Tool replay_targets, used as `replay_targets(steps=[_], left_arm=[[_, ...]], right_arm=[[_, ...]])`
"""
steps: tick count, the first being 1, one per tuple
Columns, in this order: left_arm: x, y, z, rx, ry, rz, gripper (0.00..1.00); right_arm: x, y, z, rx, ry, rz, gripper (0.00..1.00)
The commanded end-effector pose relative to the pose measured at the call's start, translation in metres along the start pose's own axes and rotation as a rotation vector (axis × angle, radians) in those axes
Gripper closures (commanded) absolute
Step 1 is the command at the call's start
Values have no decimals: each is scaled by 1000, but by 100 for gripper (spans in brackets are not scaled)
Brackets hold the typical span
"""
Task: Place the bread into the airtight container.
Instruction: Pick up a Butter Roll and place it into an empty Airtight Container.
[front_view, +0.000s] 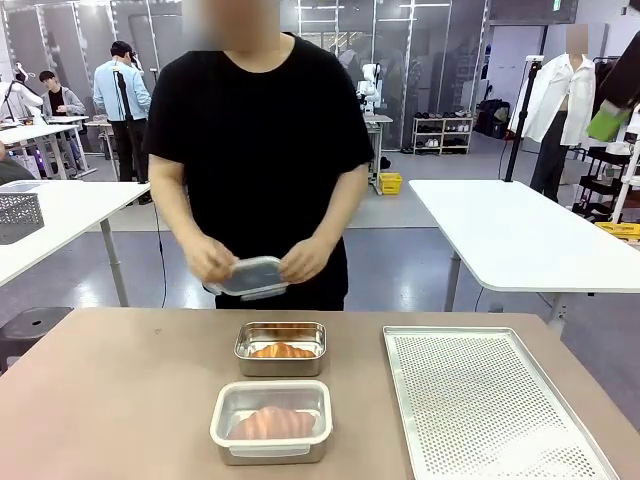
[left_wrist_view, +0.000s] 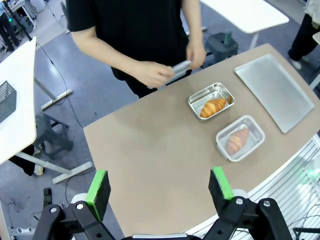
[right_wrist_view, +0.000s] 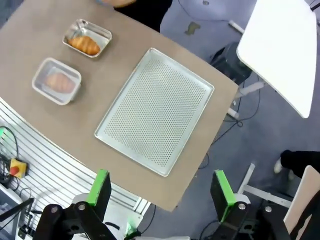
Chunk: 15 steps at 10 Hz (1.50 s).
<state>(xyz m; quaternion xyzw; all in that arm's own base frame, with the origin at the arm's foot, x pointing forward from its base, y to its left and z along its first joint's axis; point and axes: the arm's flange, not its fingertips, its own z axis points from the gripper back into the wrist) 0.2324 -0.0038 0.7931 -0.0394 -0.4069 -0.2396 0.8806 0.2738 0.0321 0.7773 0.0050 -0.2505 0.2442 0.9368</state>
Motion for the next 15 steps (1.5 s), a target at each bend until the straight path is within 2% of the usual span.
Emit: replay_targets(steps=[1, 3, 15], left_arm=[[1, 0, 1, 3, 0, -2, 0], [1, 0, 1, 3, 0, -2, 0], [1, 0, 1, 3, 0, -2, 0]], right_arm=[[-2, 2, -4, 33, -21, -51, 0], [-3, 0, 5, 6, -13, -13, 0], [-3, 0, 5, 6, -13, -13, 0]])
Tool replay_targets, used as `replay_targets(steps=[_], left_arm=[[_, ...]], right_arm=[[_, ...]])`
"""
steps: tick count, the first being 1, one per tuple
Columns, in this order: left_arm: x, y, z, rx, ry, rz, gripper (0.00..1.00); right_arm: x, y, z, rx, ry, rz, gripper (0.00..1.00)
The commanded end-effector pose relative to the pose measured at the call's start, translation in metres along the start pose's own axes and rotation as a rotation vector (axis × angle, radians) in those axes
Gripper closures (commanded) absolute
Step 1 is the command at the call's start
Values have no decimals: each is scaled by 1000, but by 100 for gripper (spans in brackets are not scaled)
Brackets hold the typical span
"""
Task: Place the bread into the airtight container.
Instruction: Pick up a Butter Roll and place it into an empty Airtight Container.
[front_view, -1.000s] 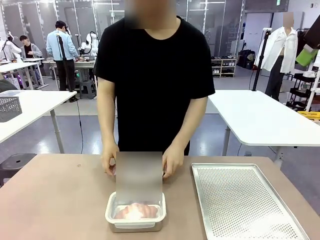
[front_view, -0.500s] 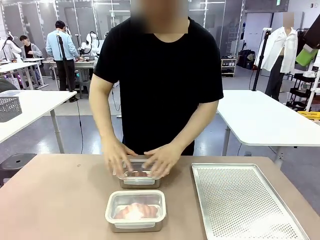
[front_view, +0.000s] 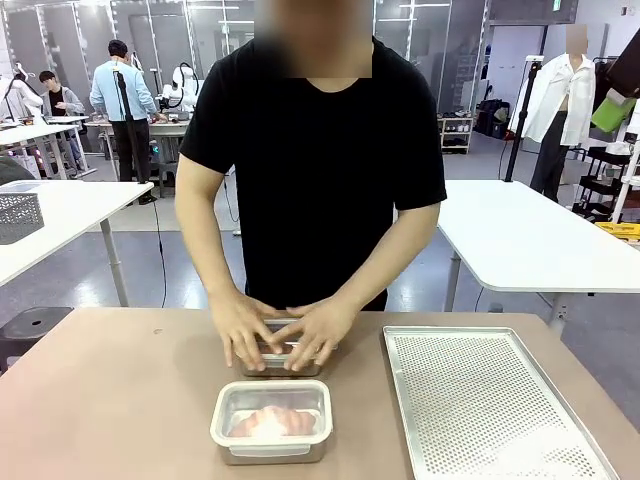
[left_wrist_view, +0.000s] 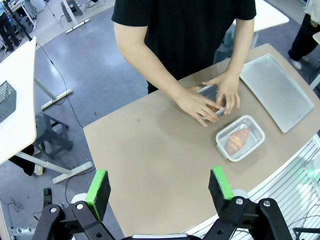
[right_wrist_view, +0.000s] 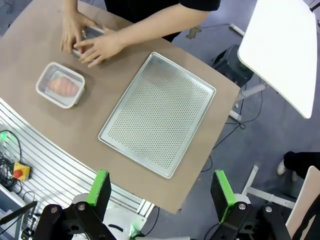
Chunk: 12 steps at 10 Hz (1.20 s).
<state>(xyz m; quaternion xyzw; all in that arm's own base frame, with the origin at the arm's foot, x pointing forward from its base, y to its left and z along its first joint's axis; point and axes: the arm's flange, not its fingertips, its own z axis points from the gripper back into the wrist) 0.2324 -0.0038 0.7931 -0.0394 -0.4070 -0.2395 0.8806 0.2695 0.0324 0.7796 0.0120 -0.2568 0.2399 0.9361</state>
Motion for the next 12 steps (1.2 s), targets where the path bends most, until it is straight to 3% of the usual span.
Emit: replay_targets(steps=[1, 12], left_arm=[[1, 0, 1, 3, 0, -2, 0], [1, 0, 1, 3, 0, -2, 0]], right_arm=[[-1, -2, 1, -2, 2, -1, 0], [-1, -2, 1, -2, 2, -1, 0]])
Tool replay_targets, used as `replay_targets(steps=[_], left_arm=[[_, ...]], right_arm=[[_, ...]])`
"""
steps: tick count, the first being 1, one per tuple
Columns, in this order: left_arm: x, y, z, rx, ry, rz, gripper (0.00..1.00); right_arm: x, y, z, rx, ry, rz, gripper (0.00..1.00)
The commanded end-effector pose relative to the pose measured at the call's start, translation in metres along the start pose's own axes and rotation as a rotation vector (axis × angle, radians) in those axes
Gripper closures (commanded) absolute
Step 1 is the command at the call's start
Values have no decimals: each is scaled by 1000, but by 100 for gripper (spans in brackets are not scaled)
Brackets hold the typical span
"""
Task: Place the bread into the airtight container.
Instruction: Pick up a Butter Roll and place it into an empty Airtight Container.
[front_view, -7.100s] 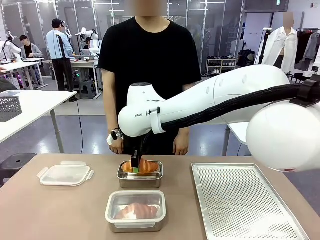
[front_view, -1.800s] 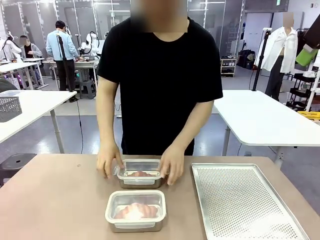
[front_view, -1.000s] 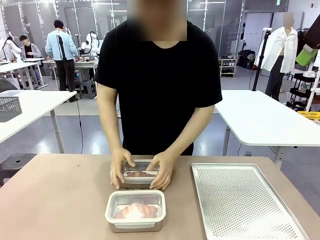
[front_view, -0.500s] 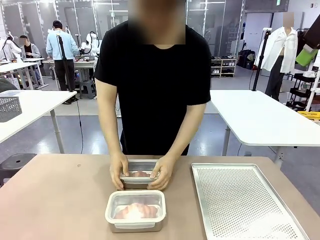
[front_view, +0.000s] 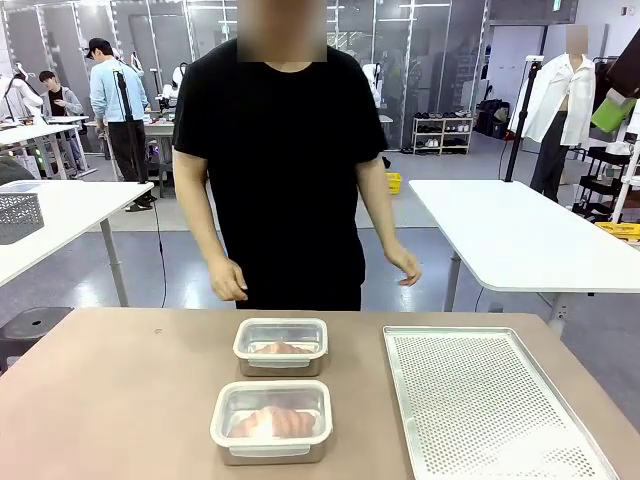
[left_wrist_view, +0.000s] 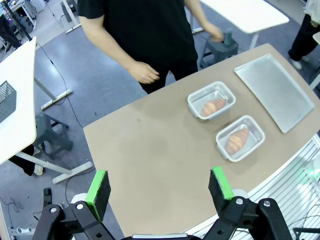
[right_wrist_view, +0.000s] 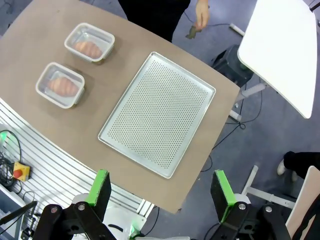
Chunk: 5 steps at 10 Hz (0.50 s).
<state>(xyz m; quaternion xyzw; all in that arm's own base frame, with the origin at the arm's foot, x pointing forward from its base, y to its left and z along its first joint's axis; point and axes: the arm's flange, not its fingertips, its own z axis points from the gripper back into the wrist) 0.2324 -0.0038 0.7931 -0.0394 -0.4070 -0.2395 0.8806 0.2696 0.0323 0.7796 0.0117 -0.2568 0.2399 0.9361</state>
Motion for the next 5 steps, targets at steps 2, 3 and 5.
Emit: replay_targets(steps=[2, 3, 5], left_arm=[[1, 0, 1, 3, 0, -2, 0], [1, 0, 1, 3, 0, -2, 0], [1, 0, 1, 3, 0, -2, 0]], right_arm=[[-1, -2, 1, -2, 2, -2, 0], [-1, -2, 1, -2, 2, -2, 0], [-1, -2, 1, -2, 2, -2, 0]])
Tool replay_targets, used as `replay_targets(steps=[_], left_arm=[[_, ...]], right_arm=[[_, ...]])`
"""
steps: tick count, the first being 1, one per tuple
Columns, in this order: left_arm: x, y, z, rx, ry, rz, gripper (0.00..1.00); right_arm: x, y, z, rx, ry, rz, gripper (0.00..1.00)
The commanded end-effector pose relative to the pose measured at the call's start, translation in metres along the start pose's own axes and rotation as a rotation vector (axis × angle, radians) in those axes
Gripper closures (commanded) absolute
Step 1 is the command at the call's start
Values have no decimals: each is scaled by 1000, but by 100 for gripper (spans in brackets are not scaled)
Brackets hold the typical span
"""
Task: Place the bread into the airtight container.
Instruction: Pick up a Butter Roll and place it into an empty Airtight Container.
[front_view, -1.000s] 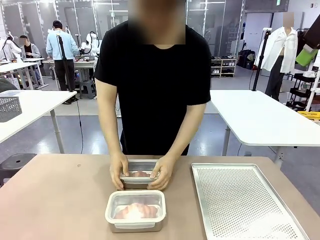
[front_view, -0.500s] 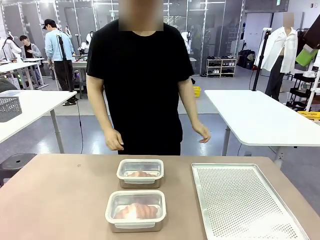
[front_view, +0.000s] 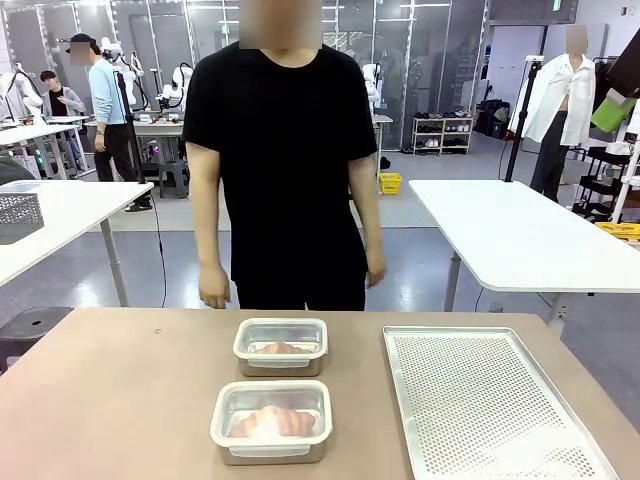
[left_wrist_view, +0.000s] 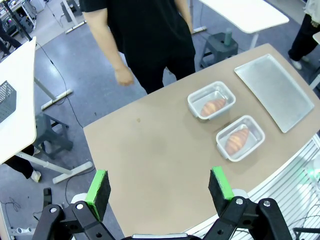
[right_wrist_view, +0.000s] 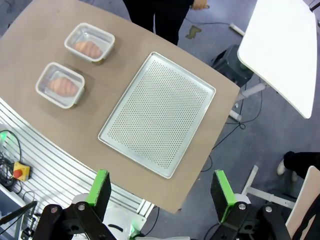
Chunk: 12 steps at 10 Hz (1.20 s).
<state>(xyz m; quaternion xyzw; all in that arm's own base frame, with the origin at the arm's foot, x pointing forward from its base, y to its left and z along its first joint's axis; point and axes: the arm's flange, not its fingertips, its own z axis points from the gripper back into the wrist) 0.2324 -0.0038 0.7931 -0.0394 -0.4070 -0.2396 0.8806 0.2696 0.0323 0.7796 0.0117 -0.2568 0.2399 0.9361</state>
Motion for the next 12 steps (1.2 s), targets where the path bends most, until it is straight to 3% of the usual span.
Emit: replay_targets(steps=[1, 12], left_arm=[[1, 0, 1, 3, 0, -2, 0], [1, 0, 1, 3, 0, -2, 0]], right_arm=[[-1, -2, 1, -2, 2, -2, 0], [-1, -2, 1, -2, 2, -2, 0]])
